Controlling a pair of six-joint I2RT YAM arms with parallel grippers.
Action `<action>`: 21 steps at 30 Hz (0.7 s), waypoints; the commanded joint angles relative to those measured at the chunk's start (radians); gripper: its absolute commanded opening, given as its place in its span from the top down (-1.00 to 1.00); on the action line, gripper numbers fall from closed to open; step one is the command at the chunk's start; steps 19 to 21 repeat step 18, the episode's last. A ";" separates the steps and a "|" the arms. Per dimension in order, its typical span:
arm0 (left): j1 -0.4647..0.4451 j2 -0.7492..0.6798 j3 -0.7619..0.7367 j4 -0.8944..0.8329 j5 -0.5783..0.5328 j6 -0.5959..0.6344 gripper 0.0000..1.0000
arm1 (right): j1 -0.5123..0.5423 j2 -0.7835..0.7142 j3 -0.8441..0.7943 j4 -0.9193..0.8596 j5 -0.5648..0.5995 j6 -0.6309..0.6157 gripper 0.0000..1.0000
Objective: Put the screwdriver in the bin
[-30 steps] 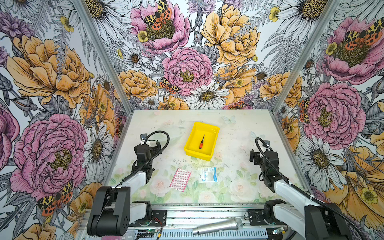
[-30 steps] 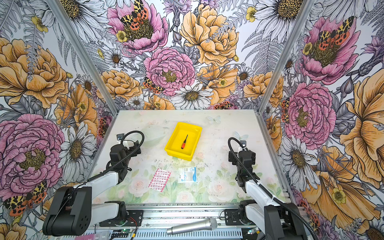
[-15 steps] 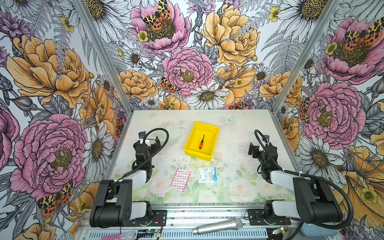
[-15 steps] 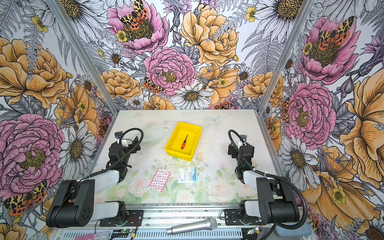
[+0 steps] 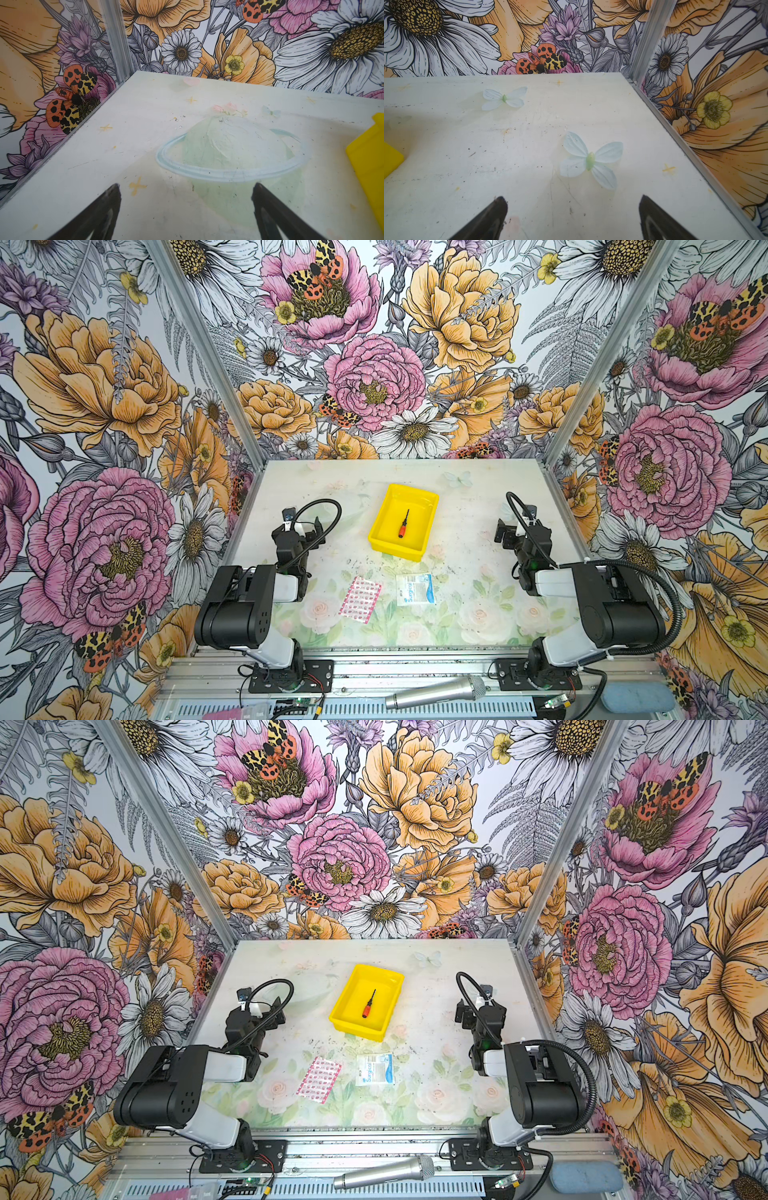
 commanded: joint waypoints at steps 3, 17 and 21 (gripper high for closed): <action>0.000 -0.002 0.031 0.008 -0.019 0.010 -0.97 | -0.003 0.000 0.017 0.040 -0.010 0.010 -0.99; -0.016 0.001 0.038 -0.001 -0.014 0.033 -0.97 | -0.002 -0.001 0.016 0.040 -0.009 0.009 -0.99; -0.022 0.001 0.034 0.007 -0.021 0.039 -0.97 | -0.003 -0.003 0.015 0.044 -0.009 0.009 -0.99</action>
